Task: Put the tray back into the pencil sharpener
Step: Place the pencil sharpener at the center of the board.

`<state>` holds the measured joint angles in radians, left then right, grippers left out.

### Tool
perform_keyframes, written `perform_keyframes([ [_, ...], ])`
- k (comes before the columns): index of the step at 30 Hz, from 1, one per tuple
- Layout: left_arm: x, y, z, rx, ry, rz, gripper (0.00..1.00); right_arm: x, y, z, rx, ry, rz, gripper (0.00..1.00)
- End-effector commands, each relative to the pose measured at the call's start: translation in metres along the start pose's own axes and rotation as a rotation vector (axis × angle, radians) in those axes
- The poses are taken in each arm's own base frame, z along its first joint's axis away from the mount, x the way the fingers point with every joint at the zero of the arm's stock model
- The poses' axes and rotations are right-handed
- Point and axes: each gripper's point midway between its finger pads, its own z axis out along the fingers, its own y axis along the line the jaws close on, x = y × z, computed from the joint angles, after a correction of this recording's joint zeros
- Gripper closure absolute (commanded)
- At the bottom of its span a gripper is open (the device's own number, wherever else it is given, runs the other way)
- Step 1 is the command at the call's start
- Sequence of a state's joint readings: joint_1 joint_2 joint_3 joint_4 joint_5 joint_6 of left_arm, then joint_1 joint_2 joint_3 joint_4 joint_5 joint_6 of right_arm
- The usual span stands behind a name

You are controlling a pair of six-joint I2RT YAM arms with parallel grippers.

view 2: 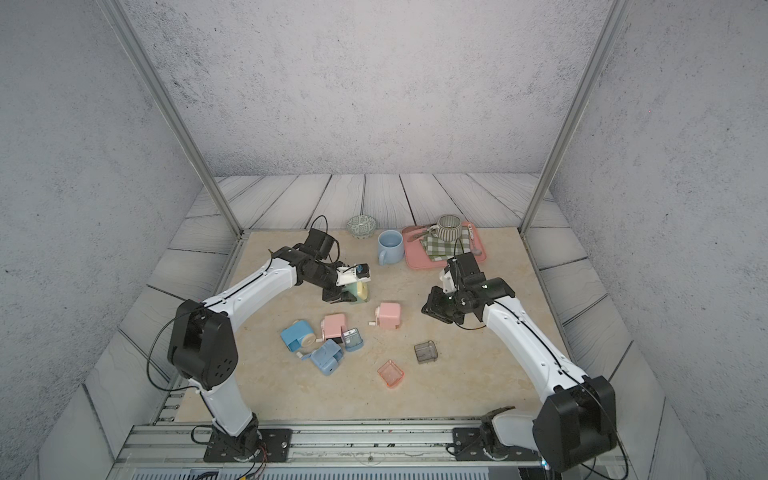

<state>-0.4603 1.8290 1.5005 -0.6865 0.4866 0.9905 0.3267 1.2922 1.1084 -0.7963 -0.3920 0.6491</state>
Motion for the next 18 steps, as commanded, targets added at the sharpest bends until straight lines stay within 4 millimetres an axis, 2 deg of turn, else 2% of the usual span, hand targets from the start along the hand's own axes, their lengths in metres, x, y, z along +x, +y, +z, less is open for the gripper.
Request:
perform_keyframes([
  [1,-0.002,0.005,0.007,0.024,-0.004,0.006,0.90,0.001,-0.001,-0.006,0.001,0.015,-0.012,0.76],
  [7,0.021,0.011,0.038,0.052,0.100,0.014,0.89,0.002,-0.005,-0.008,0.007,0.026,-0.007,0.76],
  [18,0.033,0.009,0.065,0.100,0.168,-0.007,0.79,0.002,-0.008,-0.008,0.019,0.047,-0.004,0.76],
])
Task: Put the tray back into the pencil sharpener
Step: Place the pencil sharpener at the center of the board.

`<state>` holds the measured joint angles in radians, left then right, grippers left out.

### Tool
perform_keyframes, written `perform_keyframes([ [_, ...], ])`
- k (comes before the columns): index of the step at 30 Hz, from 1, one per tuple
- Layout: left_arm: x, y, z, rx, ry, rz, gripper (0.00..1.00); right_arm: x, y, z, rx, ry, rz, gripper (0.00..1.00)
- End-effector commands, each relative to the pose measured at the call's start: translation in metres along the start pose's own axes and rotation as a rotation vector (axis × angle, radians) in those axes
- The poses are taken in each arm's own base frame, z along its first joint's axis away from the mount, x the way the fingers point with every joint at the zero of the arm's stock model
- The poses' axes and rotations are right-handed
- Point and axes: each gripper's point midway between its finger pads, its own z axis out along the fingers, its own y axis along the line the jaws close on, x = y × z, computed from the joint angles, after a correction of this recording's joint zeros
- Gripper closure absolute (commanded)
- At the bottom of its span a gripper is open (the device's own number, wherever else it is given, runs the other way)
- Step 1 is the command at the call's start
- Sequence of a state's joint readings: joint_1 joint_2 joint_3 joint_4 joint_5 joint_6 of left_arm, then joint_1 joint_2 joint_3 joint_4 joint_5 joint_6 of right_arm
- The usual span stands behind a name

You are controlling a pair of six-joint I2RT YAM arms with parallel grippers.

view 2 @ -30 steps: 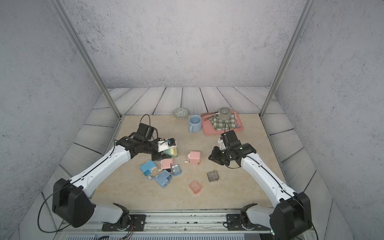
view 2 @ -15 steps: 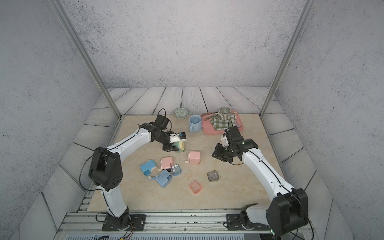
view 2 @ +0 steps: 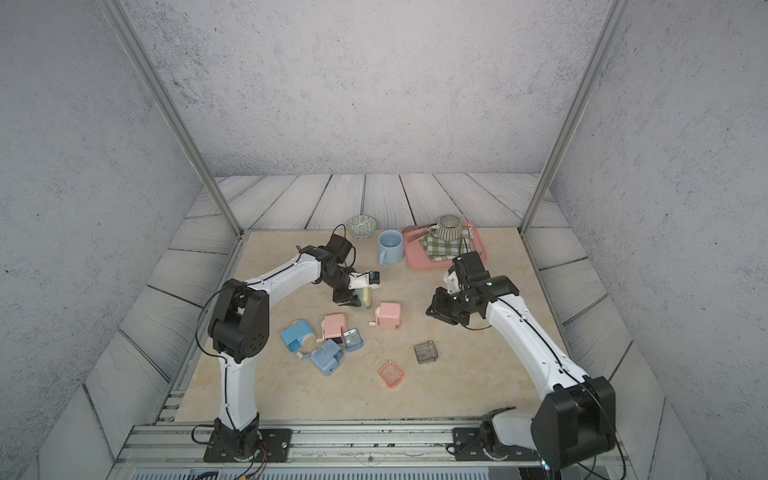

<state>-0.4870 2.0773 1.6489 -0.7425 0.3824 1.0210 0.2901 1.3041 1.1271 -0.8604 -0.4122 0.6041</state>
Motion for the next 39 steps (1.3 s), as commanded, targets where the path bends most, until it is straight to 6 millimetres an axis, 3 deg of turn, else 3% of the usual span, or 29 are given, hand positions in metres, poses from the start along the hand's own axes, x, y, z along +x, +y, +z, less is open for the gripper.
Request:
perform_keyframes([
  [1,-0.001,0.000,0.002,0.015,0.014,-0.007,0.76,0.000,0.001,-0.005,0.002,0.010,-0.010,0.76],
  [7,0.001,0.002,0.009,0.018,0.022,-0.021,0.51,0.001,-0.001,-0.009,0.009,0.004,-0.006,0.76],
  [13,0.001,0.001,0.010,0.022,0.018,-0.028,0.34,0.002,-0.002,-0.011,0.010,-0.002,-0.004,0.76],
  [17,-0.006,0.004,0.002,-0.002,-0.006,-0.021,0.14,0.002,-0.001,-0.013,0.007,-0.007,-0.003,0.76],
  [20,-0.013,0.008,-0.008,-0.029,-0.028,-0.009,0.08,0.003,0.000,-0.014,0.002,-0.008,-0.004,0.76],
  [25,-0.030,0.015,-0.047,-0.105,-0.061,0.018,0.06,0.004,0.000,-0.016,0.001,-0.014,-0.005,0.76],
  [30,-0.050,0.011,-0.105,-0.211,-0.158,0.005,0.06,0.007,-0.002,-0.015,0.001,-0.008,-0.016,0.76],
  [34,-0.057,-0.004,-0.140,-0.290,-0.246,-0.092,0.08,0.007,-0.001,-0.014,-0.005,-0.007,-0.029,0.75],
  [39,-0.045,-0.034,-0.168,-0.360,-0.314,-0.300,0.10,0.008,0.000,-0.011,-0.018,0.000,-0.035,0.74],
])
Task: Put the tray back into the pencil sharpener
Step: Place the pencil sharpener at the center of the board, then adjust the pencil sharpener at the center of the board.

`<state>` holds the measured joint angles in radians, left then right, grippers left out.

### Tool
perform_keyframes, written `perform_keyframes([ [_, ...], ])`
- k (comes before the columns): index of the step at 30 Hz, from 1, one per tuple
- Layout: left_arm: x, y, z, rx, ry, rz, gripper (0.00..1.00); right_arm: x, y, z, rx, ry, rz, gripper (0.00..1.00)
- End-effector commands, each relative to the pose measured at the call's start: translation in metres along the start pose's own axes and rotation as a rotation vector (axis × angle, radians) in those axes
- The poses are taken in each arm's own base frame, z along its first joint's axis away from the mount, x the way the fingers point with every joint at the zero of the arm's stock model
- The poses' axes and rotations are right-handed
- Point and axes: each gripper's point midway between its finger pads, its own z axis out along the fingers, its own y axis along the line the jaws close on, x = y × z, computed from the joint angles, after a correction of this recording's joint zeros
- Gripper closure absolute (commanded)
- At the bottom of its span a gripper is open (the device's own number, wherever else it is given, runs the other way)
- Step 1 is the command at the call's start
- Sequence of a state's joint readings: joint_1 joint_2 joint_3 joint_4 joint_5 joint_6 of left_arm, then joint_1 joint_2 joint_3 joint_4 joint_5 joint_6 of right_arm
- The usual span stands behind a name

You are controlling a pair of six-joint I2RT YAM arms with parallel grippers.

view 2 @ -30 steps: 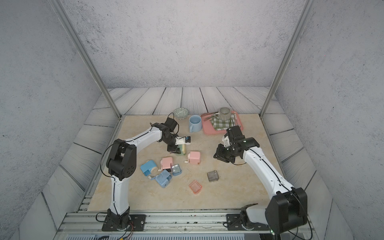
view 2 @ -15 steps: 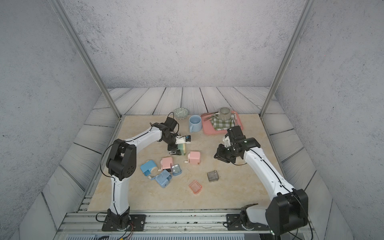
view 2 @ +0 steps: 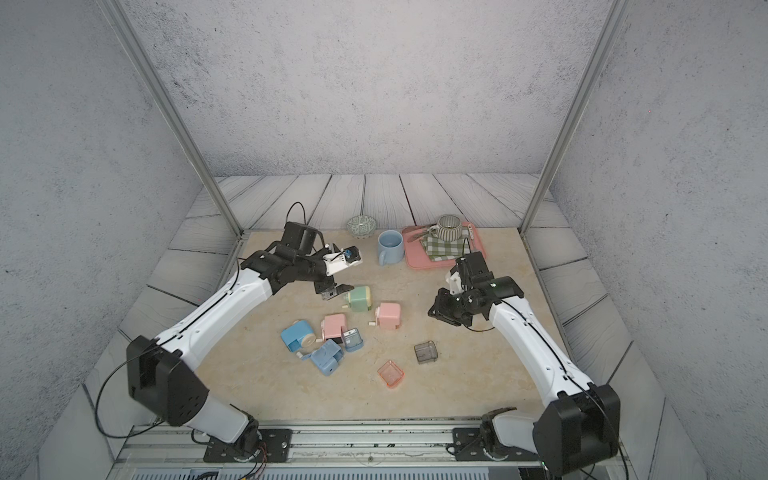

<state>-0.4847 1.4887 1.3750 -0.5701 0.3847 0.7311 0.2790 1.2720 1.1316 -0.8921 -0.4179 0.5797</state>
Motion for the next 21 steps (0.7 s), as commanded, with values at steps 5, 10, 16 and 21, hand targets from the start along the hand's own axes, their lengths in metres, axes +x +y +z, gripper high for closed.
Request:
perform_keyframes([
  [5,0.028,-0.027,-0.035,-0.089,0.045,-0.427,0.12,0.005,-0.001,0.001,-0.013,0.011,-0.021,0.74],
  [10,0.058,-0.058,-0.043,-0.082,0.177,-0.626,0.14,0.004,0.000,0.003,-0.017,0.015,-0.030,0.73],
  [16,0.090,-0.088,-0.037,-0.023,0.375,-0.779,0.16,0.002,0.002,0.005,-0.024,0.026,-0.036,0.73],
  [21,0.119,-0.092,-0.046,-0.124,0.526,-0.918,0.21,0.003,0.002,0.006,-0.025,0.033,-0.037,0.73],
])
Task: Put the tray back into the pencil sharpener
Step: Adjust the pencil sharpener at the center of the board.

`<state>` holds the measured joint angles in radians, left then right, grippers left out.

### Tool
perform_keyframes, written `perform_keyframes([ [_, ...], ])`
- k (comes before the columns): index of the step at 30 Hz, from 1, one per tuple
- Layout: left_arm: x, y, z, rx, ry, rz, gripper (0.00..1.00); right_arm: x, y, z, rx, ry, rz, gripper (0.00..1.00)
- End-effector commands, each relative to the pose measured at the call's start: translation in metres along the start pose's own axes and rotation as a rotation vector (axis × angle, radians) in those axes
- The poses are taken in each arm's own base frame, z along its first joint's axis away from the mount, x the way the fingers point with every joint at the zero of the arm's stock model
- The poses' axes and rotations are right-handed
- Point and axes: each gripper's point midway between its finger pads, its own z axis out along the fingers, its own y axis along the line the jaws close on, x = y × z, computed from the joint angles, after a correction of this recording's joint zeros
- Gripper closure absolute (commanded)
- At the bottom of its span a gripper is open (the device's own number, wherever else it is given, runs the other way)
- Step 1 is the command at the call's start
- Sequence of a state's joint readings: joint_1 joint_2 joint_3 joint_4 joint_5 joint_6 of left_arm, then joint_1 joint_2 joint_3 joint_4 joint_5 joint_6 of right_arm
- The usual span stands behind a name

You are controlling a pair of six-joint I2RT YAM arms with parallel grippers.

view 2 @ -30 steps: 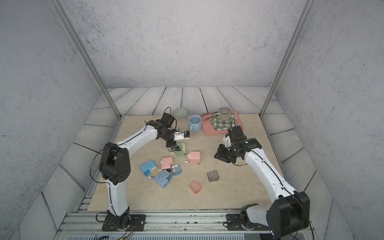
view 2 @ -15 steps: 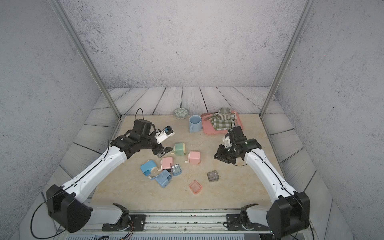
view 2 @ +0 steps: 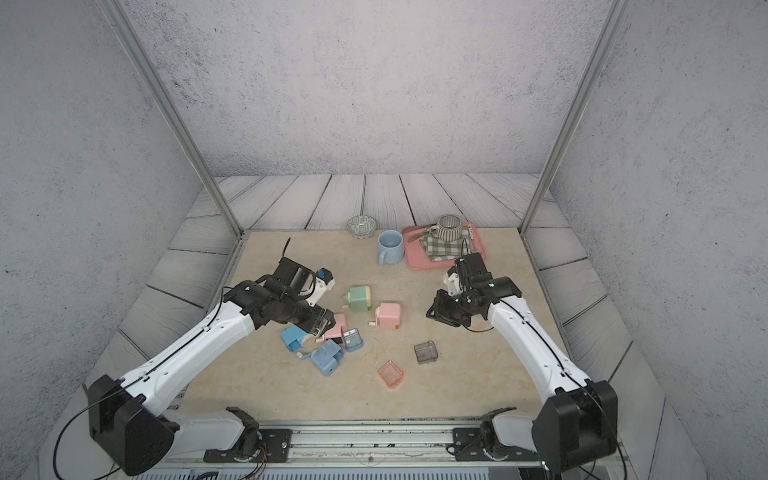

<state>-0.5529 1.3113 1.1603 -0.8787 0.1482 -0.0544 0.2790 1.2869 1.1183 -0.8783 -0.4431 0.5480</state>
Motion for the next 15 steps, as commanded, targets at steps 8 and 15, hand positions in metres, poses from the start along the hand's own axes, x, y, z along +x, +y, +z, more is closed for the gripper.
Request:
perform_keyframes([
  [8,0.035,0.024,0.000,-0.137,-0.013,-0.403,0.22,0.004,0.000,0.000,-0.007,0.014,-0.009,0.73],
  [15,0.059,0.045,-0.005,-0.197,-0.052,-0.594,0.22,0.006,-0.001,0.005,-0.018,0.030,-0.005,0.73],
])
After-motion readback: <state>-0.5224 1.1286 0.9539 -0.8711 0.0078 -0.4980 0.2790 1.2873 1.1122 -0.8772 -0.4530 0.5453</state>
